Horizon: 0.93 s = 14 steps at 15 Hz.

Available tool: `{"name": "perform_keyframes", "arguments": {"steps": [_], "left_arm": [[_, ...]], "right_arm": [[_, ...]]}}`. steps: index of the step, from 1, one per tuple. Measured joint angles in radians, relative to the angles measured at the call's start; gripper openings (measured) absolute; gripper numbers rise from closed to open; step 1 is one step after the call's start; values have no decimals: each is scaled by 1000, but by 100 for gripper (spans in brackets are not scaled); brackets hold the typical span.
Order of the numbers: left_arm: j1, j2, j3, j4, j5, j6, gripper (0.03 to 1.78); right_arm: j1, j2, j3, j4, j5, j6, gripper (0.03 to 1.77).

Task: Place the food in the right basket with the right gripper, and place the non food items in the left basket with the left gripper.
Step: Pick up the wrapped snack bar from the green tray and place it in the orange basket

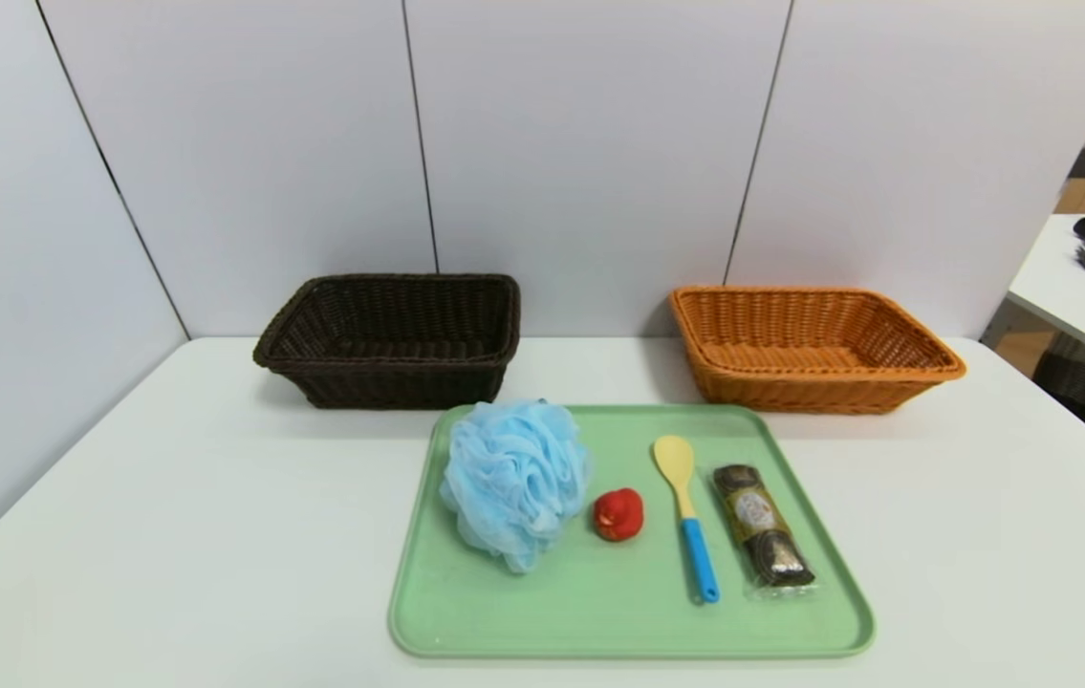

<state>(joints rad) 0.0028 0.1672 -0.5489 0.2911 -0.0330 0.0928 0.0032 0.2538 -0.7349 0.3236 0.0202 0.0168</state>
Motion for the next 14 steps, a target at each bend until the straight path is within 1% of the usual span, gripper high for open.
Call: {"name": "perform_keyframes", "arguments": {"steps": [4,6,7,8,10,12,14], "left_arm": [[1,331,-398,43,-60,28,169],[1,508,-568,52,-83,33,169],[0,589,-633,57,-89,34,169],[-5,667,-686,60,-90,33,169],[-23,814,-751,64,-77,25,169],[-61,928,-763,66,-46,6,169],[-120,1021,-753,65,-31,-15,169]], "right_arm": [[2,388,-540,113,51,-15,170],[16,579,-783,212,63,-21,170],[37,676,-886,289,64,-21,170],[66,759,-958,367,63,-20,170],[123,907,-1038,521,60,4,170],[169,1031,-1067,604,42,73,170],[236,1146,-1077,666,14,170,170]]}}
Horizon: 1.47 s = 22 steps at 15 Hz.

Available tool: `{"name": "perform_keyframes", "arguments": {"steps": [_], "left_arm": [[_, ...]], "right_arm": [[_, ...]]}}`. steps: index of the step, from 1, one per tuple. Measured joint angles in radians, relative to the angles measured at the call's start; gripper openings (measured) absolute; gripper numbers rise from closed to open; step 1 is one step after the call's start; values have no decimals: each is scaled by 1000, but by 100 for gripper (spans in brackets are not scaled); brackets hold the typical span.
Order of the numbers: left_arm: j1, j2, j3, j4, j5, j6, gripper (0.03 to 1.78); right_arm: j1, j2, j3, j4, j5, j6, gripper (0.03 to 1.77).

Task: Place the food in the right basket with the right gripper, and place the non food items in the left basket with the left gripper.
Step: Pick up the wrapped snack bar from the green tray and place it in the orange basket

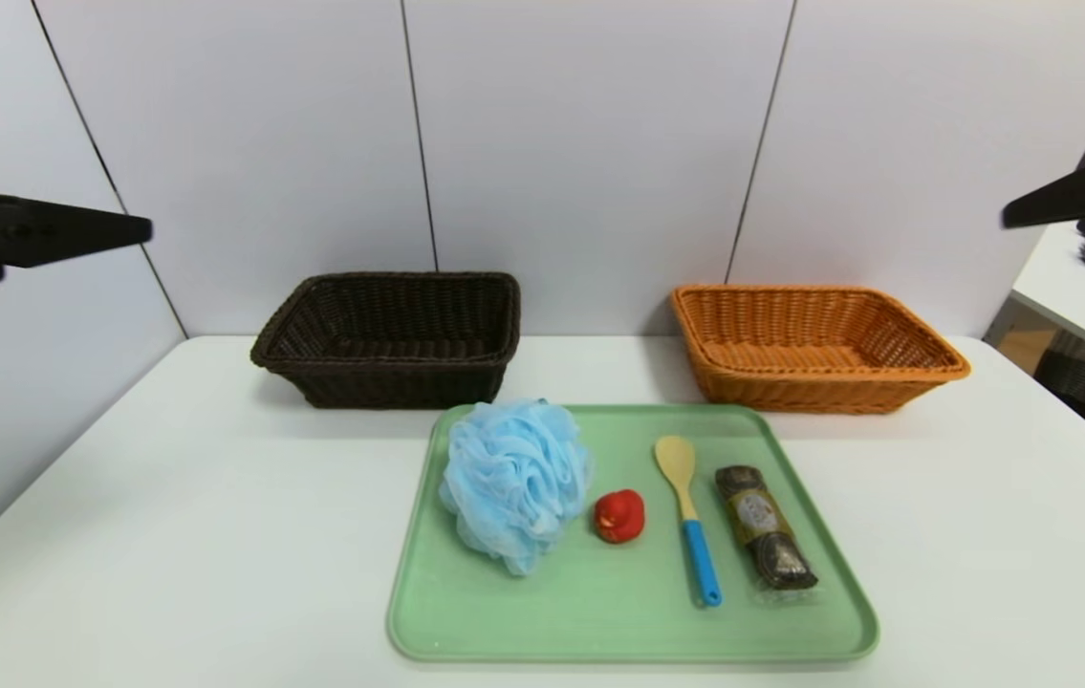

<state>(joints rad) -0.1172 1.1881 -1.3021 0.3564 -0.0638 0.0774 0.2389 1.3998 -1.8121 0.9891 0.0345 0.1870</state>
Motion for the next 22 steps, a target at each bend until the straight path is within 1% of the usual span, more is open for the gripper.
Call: {"name": "perform_keyframes", "arguments": {"steps": [3,5,6,8,11,12,16,20,22], "left_arm": [[-83,90,29,0,6,-90,169],[-133,133,71,-5,39,-147,169],[-153,149,94,-7,62,-171,169],[-182,169,136,-10,74,-192,169],[-217,186,187,-12,76,-222,169],[-231,192,197,-12,76,-239,169],[-257,207,208,-12,77,-245,169],[-263,210,208,-10,77,-246,169],[-263,210,213,-10,77,-247,169]], "right_arm": [[106,133,-3,96,-18,126,170],[157,210,-3,140,-24,203,170],[172,242,-3,161,-24,218,170],[185,303,3,203,-24,228,170],[188,385,31,213,-32,252,170],[191,409,37,213,-41,254,170],[228,490,44,212,-88,259,170],[272,561,40,205,-109,298,170],[293,591,39,205,-127,311,170]]}}
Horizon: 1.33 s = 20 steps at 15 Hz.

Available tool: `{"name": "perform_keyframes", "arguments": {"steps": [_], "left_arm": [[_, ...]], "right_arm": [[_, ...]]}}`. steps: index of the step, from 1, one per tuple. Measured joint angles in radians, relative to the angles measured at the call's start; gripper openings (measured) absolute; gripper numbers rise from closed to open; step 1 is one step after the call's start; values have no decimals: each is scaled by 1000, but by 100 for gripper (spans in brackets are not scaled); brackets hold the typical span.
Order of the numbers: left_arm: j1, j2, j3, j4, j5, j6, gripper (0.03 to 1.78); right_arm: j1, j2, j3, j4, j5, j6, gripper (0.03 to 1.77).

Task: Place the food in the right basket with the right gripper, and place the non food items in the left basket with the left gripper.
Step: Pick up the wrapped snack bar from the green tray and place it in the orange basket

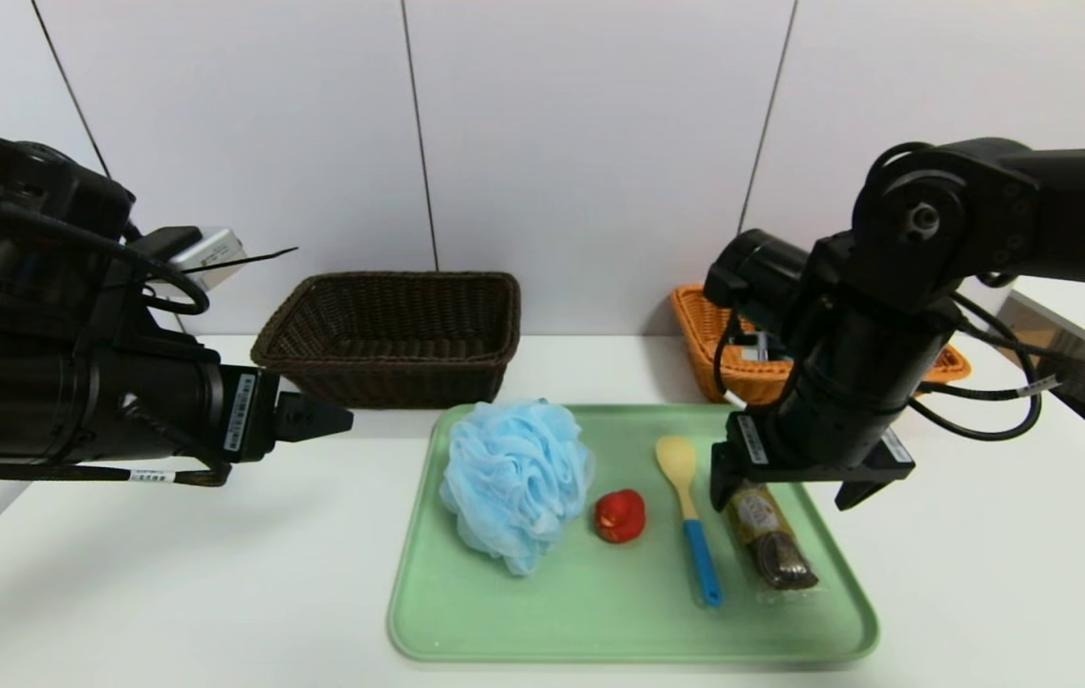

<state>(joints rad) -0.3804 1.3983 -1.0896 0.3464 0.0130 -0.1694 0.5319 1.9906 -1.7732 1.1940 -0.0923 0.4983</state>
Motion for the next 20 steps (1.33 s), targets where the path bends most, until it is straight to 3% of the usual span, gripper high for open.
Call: {"name": "perform_keyframes", "arguments": {"steps": [3,20], "left_arm": [[0,-2,10,-1,0,0,169],[3,-16,40,-2,0,-2,169]], "right_arm": [[13,42,0,-38,-41,18,170],[-6,125,9,-41,-48,49,171]]}}
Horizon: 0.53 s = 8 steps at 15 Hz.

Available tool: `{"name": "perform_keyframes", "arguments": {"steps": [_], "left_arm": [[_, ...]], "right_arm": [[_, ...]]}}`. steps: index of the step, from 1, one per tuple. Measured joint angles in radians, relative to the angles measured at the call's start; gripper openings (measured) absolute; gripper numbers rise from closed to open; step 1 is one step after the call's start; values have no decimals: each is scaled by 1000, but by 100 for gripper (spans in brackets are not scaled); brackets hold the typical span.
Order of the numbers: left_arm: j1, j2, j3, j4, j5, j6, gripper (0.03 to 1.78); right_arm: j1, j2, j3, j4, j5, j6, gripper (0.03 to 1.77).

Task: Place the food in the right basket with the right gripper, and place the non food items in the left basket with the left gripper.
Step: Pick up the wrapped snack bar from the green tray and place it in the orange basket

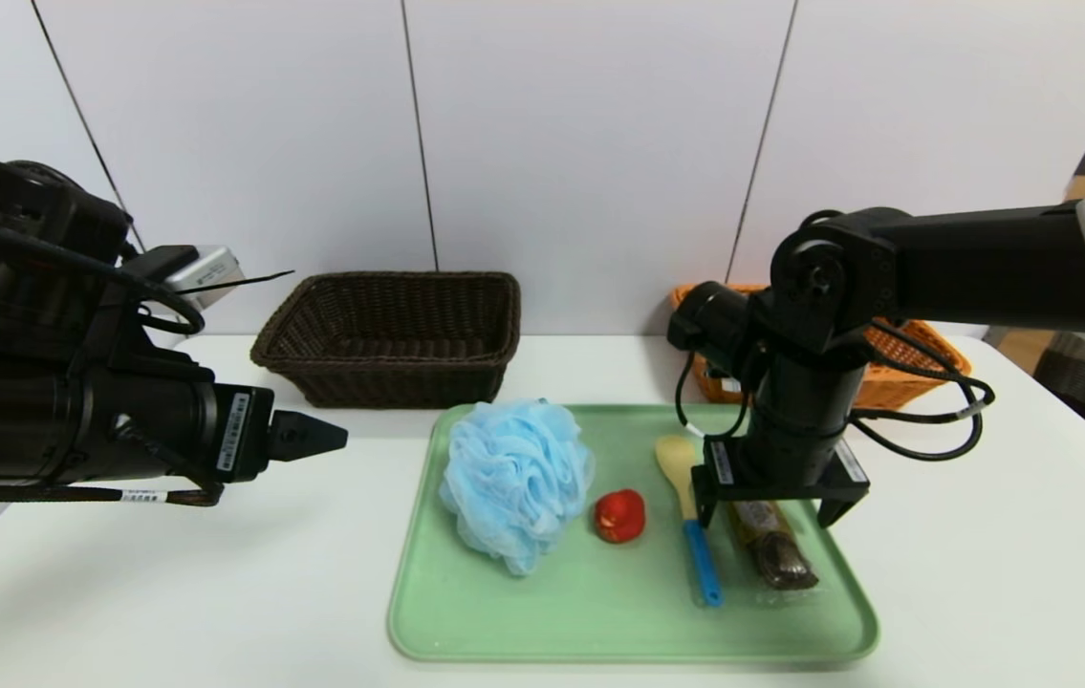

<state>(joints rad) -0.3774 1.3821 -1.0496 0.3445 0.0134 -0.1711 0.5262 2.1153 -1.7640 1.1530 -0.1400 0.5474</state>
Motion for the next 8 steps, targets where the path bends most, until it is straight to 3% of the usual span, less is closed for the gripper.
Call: {"name": "perform_keyframes", "arguments": {"steps": [6,8], "left_arm": [[0,-5,0,0,0,0,169],[0,-8,0,0,0,0,169]], "right_arm": [[-2,4,0,0,1,2,171],[-2,4,1,0,1,10,137]]}}
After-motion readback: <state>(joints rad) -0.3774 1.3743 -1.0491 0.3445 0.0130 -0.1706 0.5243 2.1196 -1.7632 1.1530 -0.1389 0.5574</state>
